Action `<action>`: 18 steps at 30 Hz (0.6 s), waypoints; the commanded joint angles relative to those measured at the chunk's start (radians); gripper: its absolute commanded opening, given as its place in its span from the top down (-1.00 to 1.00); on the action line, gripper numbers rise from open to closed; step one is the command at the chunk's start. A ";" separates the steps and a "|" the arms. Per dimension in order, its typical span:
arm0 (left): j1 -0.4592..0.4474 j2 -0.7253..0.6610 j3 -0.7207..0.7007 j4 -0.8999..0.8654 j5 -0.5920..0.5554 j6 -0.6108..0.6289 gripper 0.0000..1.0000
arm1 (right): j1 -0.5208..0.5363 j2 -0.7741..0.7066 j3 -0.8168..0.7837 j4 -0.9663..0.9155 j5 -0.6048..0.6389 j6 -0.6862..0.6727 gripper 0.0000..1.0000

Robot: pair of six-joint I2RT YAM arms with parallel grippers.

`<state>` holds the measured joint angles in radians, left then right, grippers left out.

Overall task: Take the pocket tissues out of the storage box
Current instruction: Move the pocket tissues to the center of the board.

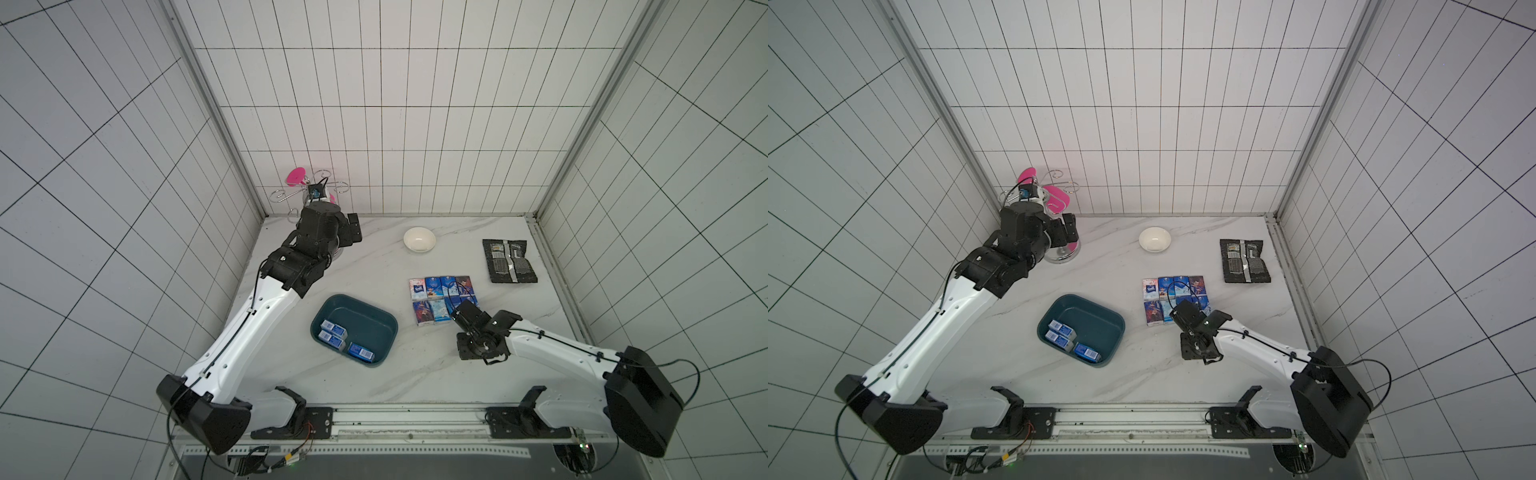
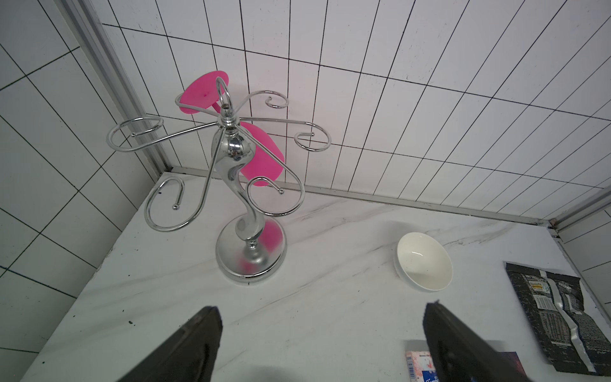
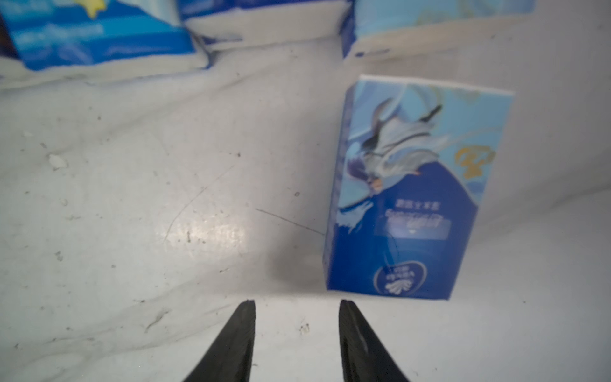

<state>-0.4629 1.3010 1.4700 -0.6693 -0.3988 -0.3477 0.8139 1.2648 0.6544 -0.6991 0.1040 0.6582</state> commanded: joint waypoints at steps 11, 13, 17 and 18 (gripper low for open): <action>-0.003 -0.003 0.024 0.016 -0.008 0.009 -0.97 | -0.078 0.022 -0.008 0.042 0.020 -0.045 0.10; -0.003 -0.004 0.020 0.016 -0.010 0.010 -0.97 | -0.082 0.025 -0.010 0.044 0.026 -0.046 0.10; -0.003 -0.008 0.012 0.017 -0.006 0.005 -0.97 | -0.087 0.018 -0.013 0.043 0.028 -0.047 0.09; -0.003 -0.011 0.011 0.020 -0.003 0.004 -0.97 | -0.086 0.011 -0.015 0.040 0.030 -0.048 0.09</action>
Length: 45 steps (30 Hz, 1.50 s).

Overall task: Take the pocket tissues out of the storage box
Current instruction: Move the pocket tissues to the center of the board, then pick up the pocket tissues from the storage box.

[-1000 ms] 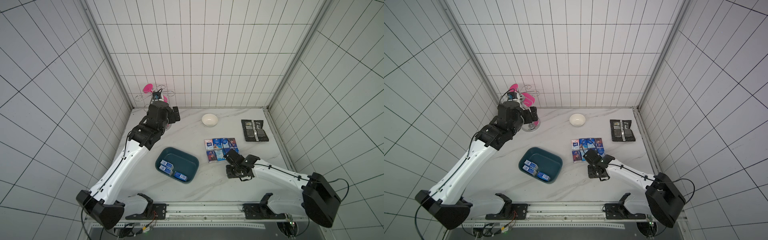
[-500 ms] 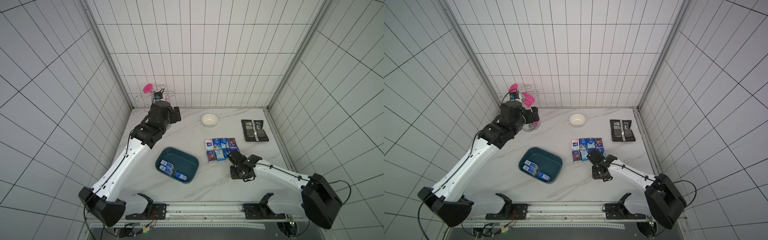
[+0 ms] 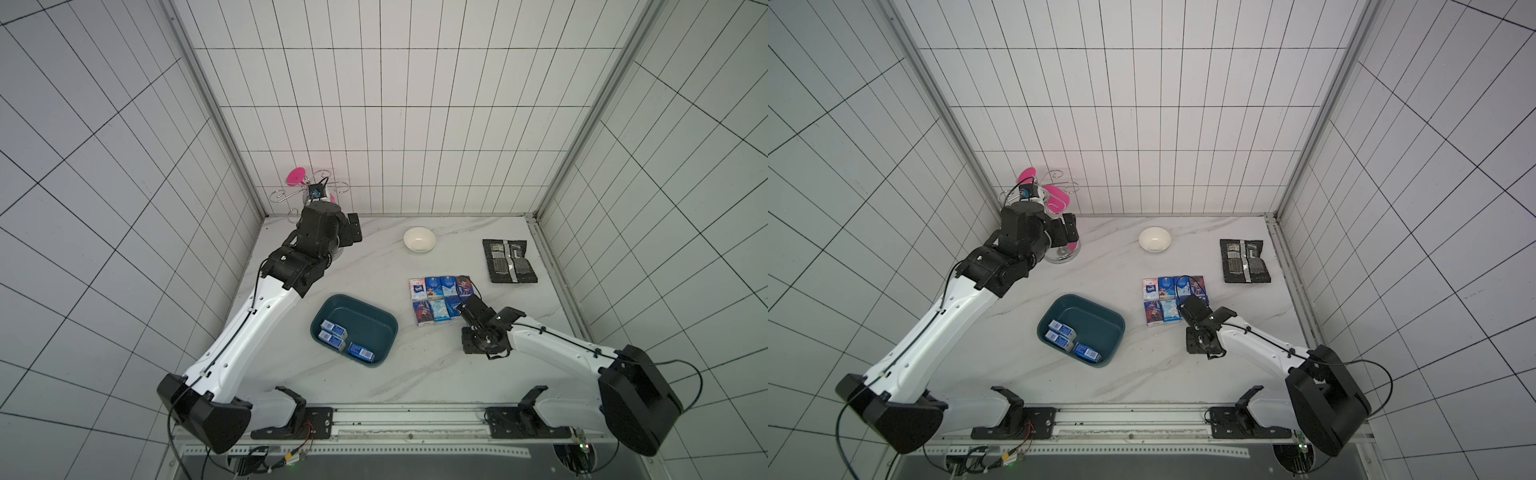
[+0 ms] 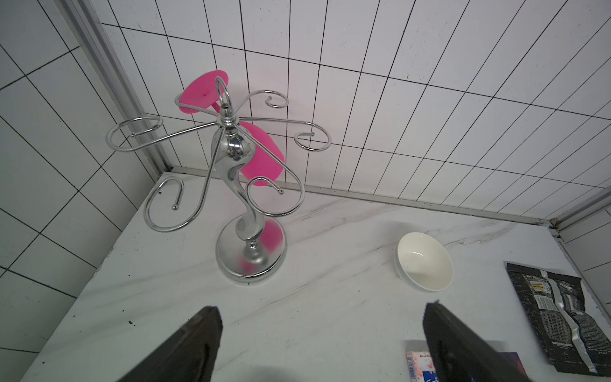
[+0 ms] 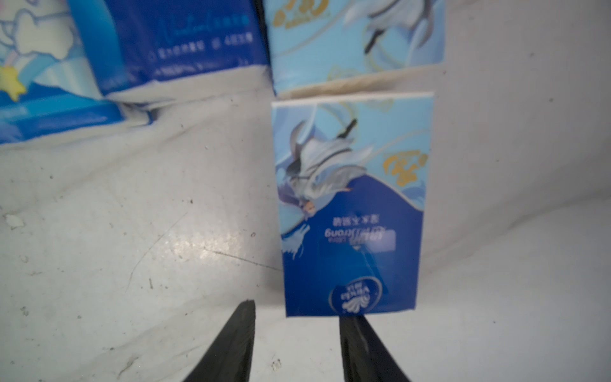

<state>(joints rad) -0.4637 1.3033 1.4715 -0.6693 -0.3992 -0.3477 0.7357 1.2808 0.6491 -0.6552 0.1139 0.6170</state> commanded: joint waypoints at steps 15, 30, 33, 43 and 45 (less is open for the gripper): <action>-0.001 -0.010 0.014 0.009 -0.006 0.003 -0.97 | 0.156 -0.043 0.199 -0.124 -0.056 -0.068 0.08; 0.029 -0.002 0.023 -0.028 0.003 0.004 -0.97 | 0.392 0.371 0.679 -0.021 -0.297 -0.405 0.08; 0.046 -0.004 0.024 -0.033 0.009 0.009 -0.97 | 0.429 0.412 0.702 -0.008 -0.325 -0.423 0.08; 0.085 -0.009 0.028 -0.041 0.029 0.002 -0.97 | 0.486 0.545 0.795 -0.007 -0.388 -0.450 0.07; 0.089 -0.009 0.029 -0.043 0.026 0.002 -0.97 | 0.492 0.574 0.812 -0.007 -0.393 -0.458 0.08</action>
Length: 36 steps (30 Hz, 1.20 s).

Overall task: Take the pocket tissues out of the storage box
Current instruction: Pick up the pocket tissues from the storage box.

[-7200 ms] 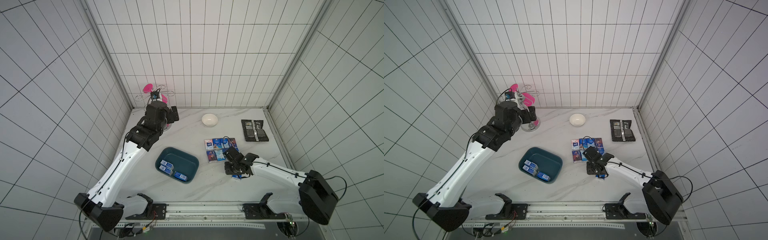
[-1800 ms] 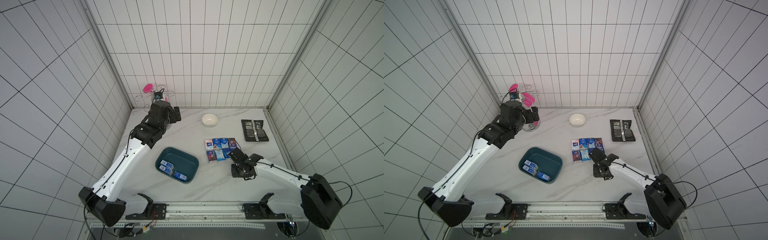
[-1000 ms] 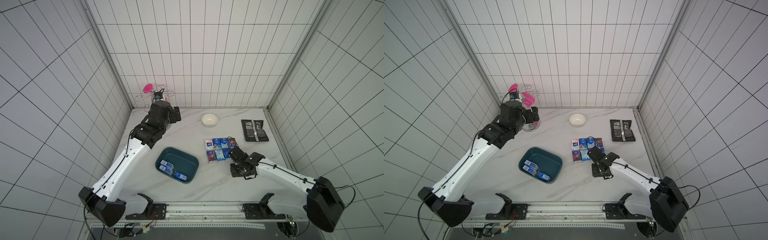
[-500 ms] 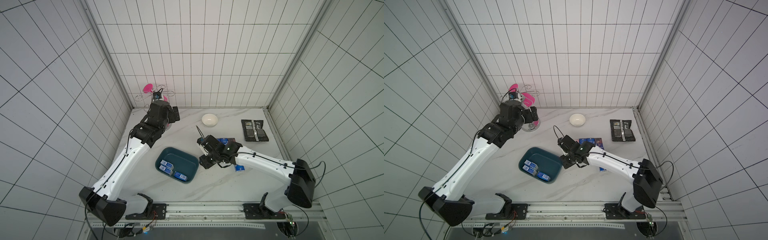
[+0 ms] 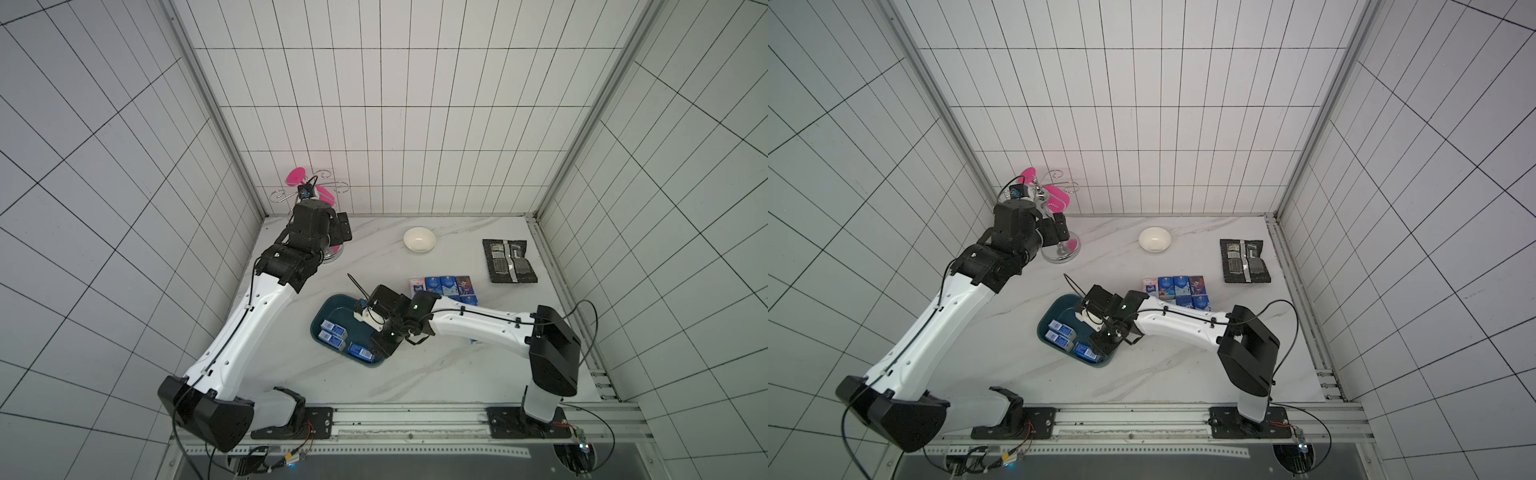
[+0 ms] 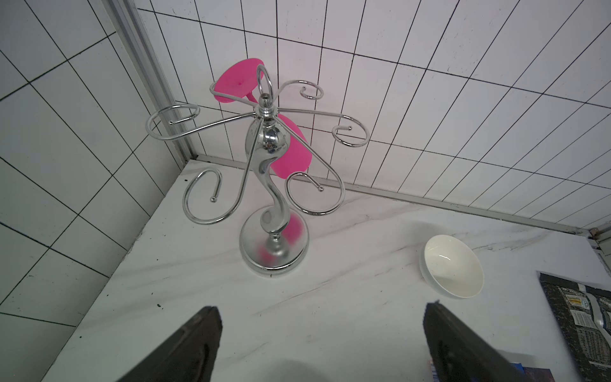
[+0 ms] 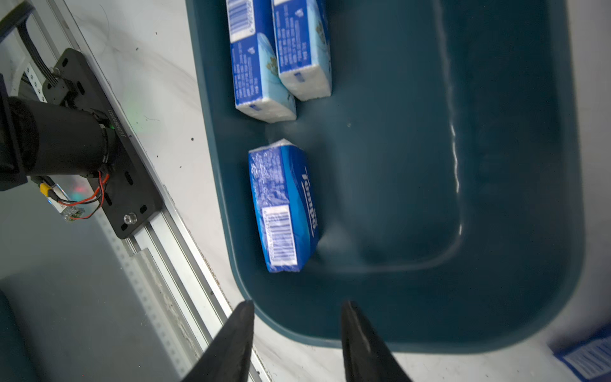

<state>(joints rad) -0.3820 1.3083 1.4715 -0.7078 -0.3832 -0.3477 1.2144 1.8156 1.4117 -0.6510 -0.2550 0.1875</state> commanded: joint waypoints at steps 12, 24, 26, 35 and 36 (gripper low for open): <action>0.043 -0.038 0.026 -0.012 0.018 -0.006 -0.97 | 0.015 0.123 0.095 0.006 -0.004 -0.029 0.11; 0.043 -0.041 0.023 -0.009 0.027 -0.010 -0.97 | 0.015 0.153 0.105 0.017 -0.049 -0.014 0.12; 0.043 -0.043 0.020 -0.009 0.026 -0.010 -0.97 | 0.016 0.160 0.105 0.022 -0.060 -0.013 0.12; 0.043 -0.044 0.019 -0.006 0.030 -0.011 -0.97 | 0.016 0.193 0.113 0.021 -0.072 -0.008 0.16; 0.043 -0.044 0.018 -0.007 0.031 -0.011 -0.97 | 0.016 0.200 0.114 0.018 -0.070 -0.006 0.18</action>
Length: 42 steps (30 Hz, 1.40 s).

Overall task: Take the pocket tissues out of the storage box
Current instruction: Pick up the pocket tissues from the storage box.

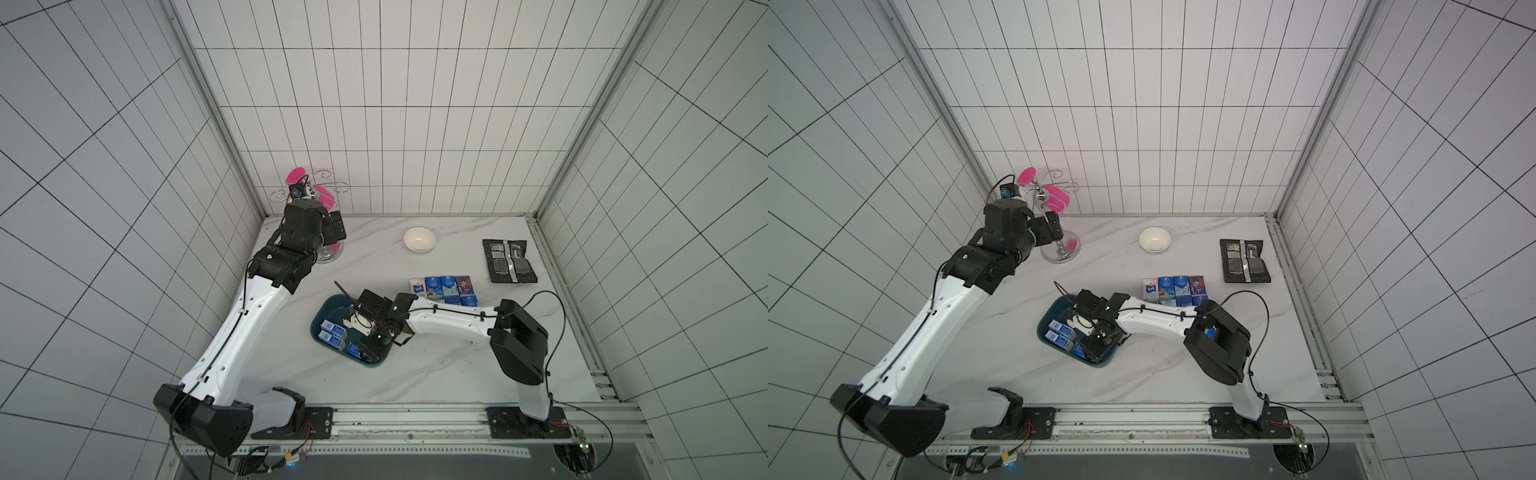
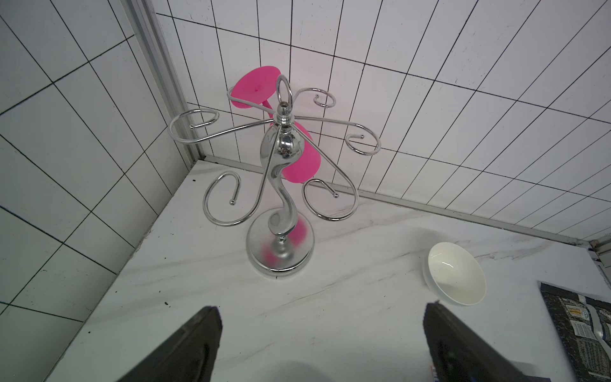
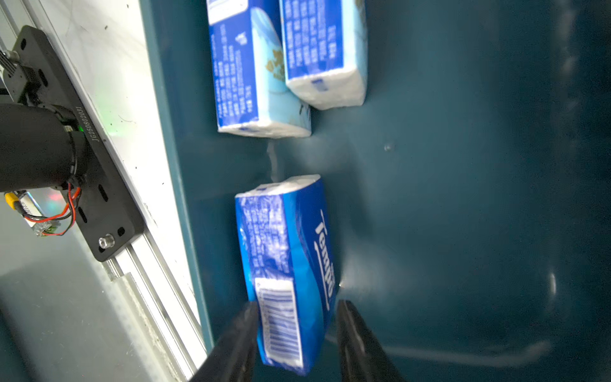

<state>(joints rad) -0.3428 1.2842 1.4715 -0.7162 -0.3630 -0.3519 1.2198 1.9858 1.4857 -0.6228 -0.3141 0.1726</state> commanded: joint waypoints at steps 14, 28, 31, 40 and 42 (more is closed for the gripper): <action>0.004 -0.026 0.018 0.003 0.011 -0.005 -0.97 | 0.005 0.020 0.044 -0.006 -0.031 0.016 0.74; 0.022 -0.016 0.046 -0.006 -0.021 -0.002 -0.97 | -0.060 -0.238 -0.085 0.028 0.021 0.080 0.74; 0.038 -0.010 0.059 -0.015 -0.018 -0.004 -0.97 | -0.082 -0.316 -0.142 0.028 0.043 0.100 0.74; 0.044 -0.004 0.041 0.012 0.017 -0.015 -0.97 | -0.179 -0.558 -0.330 -0.100 0.249 0.219 0.71; 0.044 0.006 0.039 0.018 0.031 -0.019 -0.97 | -0.194 -0.608 -0.361 -0.171 0.304 0.238 0.70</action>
<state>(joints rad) -0.3027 1.2778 1.5089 -0.7189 -0.3584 -0.3599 1.0439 1.4422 1.1717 -0.6777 -0.1314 0.3557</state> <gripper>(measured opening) 0.986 0.151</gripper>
